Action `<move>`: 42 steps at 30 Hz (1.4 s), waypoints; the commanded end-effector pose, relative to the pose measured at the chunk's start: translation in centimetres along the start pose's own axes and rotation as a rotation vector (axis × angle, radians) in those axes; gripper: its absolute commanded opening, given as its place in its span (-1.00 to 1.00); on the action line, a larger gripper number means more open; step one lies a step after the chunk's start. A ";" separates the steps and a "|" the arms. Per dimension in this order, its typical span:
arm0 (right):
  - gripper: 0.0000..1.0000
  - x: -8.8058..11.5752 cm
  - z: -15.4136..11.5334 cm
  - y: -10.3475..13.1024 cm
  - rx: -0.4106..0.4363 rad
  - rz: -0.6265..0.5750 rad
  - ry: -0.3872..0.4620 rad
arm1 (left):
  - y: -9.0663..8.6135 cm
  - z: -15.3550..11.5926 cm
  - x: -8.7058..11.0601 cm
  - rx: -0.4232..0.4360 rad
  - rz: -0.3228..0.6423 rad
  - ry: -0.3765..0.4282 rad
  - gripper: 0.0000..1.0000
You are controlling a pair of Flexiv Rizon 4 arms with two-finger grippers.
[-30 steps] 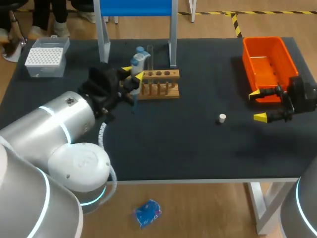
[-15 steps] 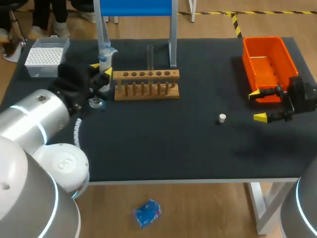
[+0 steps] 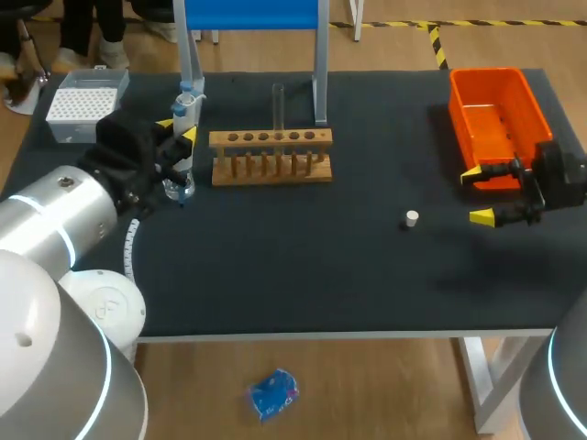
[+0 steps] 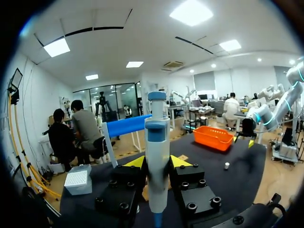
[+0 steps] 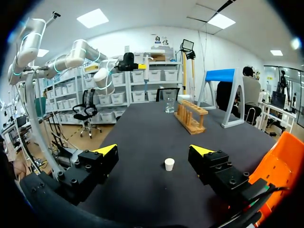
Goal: Invert the test tube, pick up the pipette, mount the tip to pipette, aspirate from beaker and dispense into the tube, eject the tip, return the pipette, and cap with the stopper.
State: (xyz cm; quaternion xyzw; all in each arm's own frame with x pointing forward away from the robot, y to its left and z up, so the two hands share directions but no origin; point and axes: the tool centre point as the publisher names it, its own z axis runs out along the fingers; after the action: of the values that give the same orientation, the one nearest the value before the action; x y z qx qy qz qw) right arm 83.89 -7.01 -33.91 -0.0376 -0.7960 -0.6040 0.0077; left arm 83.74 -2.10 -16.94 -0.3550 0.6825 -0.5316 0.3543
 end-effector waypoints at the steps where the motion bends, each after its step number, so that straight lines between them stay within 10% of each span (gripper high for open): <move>1: 1.00 0.1 0.0 0.0 0.001 -0.001 -0.001 | 0.0 -0.3 -0.5 0.002 -0.001 0.092 -1.00; 9: 1.00 0.1 0.0 0.0 0.001 -0.001 -0.001 | 0.0 -0.1 -1.7 0.016 0.013 0.127 -1.00; 16: 1.00 0.1 0.0 0.0 0.001 -0.001 -0.001 | -0.5 -1.3 -5.8 0.167 -0.080 0.282 -1.00; 30: 1.00 0.1 0.0 0.0 0.001 -0.001 -0.001 | -1.0 -2.2 -11.0 0.168 -0.057 0.602 -1.00; 42: 1.00 0.1 0.0 0.0 0.001 -0.001 -0.001 | -1.0 -1.3 -11.5 0.269 -0.072 0.474 -1.00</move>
State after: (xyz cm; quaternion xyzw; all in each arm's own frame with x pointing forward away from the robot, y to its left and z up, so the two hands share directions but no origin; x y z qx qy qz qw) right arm 83.89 -7.01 -33.90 -0.0376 -0.7961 -0.6040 0.0076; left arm 88.25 8.45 -13.42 -0.4189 0.5602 -0.5785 0.4196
